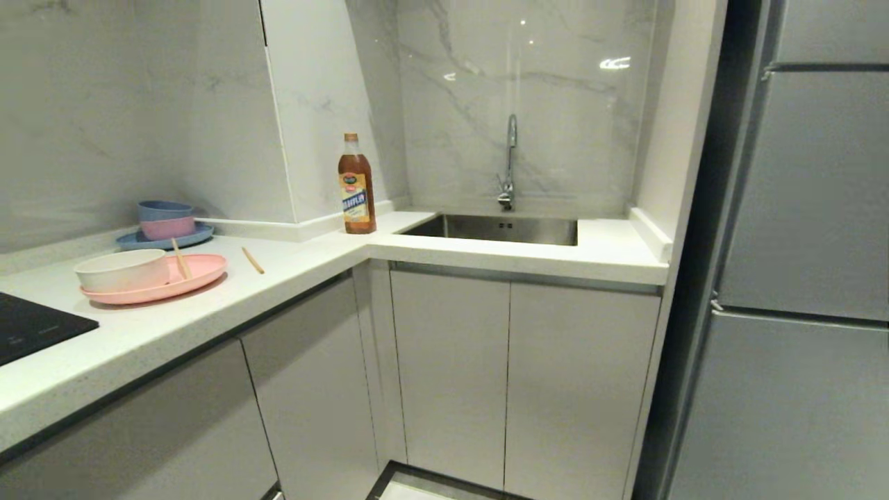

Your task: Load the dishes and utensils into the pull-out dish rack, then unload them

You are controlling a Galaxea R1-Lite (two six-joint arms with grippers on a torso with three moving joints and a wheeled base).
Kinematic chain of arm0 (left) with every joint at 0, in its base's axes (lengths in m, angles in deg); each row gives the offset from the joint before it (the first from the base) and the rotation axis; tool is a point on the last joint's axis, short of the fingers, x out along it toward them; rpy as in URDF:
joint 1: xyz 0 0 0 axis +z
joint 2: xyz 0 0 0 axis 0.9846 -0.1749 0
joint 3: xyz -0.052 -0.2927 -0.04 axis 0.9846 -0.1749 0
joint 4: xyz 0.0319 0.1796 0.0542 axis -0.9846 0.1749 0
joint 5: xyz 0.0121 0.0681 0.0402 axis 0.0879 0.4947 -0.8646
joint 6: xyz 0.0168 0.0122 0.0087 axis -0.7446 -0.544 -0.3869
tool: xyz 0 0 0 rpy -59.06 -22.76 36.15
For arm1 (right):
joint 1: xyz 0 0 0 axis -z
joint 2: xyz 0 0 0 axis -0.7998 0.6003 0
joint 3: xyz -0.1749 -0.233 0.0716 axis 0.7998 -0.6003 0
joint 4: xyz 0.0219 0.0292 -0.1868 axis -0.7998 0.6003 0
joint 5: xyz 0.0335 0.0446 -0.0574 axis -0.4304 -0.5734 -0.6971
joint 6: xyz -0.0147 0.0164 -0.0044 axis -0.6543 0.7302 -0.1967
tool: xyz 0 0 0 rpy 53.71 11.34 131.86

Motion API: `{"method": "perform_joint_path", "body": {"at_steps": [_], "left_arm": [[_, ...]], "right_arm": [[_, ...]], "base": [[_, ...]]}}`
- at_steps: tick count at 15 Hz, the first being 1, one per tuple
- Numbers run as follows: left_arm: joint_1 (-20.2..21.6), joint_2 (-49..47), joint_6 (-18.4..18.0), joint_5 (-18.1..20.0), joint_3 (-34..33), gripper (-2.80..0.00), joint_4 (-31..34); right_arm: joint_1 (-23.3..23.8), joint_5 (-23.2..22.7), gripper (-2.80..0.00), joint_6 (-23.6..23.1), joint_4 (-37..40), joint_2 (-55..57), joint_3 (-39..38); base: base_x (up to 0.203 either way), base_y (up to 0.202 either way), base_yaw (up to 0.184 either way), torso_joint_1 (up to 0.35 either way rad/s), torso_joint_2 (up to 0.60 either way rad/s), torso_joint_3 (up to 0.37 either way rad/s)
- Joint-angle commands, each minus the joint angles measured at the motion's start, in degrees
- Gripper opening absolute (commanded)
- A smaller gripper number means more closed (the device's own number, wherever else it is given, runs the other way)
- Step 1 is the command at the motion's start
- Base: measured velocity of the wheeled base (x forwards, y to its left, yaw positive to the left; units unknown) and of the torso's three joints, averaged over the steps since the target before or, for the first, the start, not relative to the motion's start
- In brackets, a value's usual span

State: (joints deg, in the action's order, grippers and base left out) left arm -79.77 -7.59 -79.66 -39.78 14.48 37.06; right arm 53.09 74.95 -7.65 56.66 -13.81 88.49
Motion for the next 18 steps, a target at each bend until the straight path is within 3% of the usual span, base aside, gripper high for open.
{"method": "perform_joint_path", "body": {"at_steps": [1, 18], "left_arm": [[0.02, -0.07, 0.16, -0.04, 0.00, -2.80, -0.04], [0.02, 0.01, 0.17, -0.04, 0.00, -2.80, 0.00]], "right_arm": [[-0.04, 0.00, -2.80, -0.02, 0.02, 0.00, -0.12], [-0.06, 0.00, -2.80, 0.03, 0.01, 0.00, -0.09]], "base": [[0.000, 0.000, 0.000, 0.007, 0.00, 0.177], [0.000, 0.000, 0.000, 0.000, 0.00, 0.010]]}}
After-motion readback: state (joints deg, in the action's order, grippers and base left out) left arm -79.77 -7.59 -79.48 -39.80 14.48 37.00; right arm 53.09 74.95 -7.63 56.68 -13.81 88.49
